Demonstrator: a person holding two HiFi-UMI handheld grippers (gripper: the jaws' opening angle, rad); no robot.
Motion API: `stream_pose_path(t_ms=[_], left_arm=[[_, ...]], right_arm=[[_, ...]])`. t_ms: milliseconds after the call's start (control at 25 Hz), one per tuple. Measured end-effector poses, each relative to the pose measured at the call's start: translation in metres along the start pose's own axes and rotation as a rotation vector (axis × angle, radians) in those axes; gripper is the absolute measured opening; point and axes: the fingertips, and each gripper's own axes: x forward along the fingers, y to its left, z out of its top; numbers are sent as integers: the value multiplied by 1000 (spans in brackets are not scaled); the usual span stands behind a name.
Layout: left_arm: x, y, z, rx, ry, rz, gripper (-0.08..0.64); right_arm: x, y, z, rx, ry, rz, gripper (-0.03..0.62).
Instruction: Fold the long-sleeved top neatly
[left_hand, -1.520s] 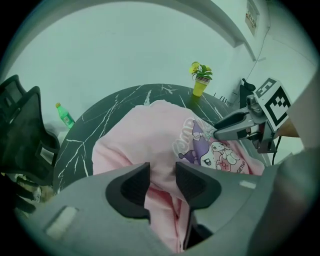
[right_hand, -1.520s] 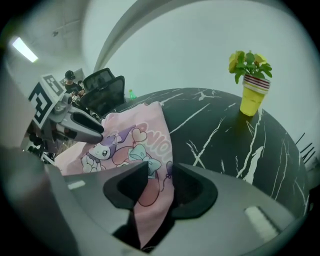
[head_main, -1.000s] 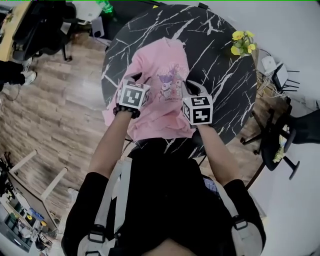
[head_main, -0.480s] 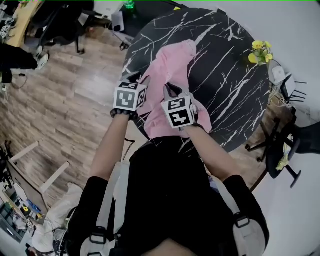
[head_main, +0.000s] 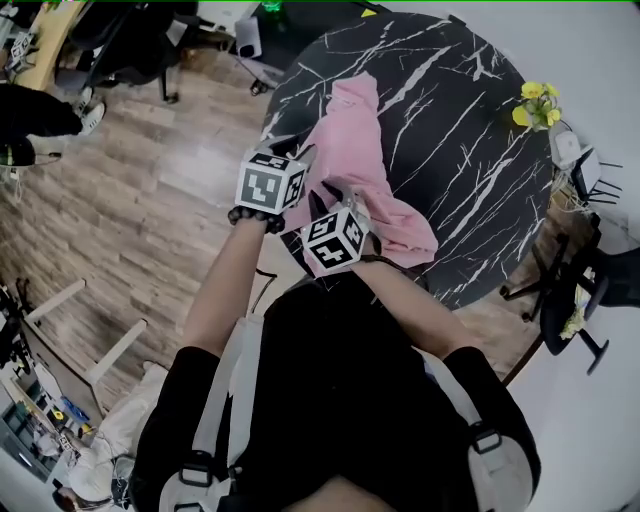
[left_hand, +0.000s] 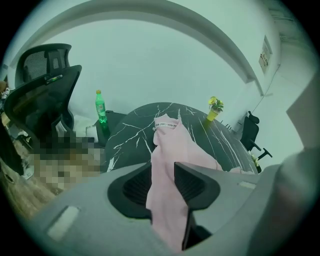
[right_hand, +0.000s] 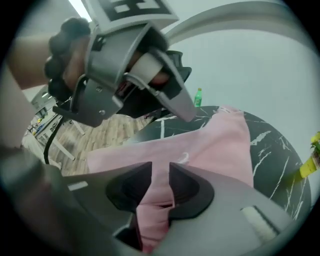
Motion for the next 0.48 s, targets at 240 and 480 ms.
stream_pose_path(t_ms=[240, 480], left_arm=[[14, -7, 2, 28, 18, -28, 144], [28, -30, 29, 90, 2, -58, 144]], right_arm=[[-18, 13, -2, 14, -37, 77, 146], [-78, -55, 13, 144, -162, -33, 139]])
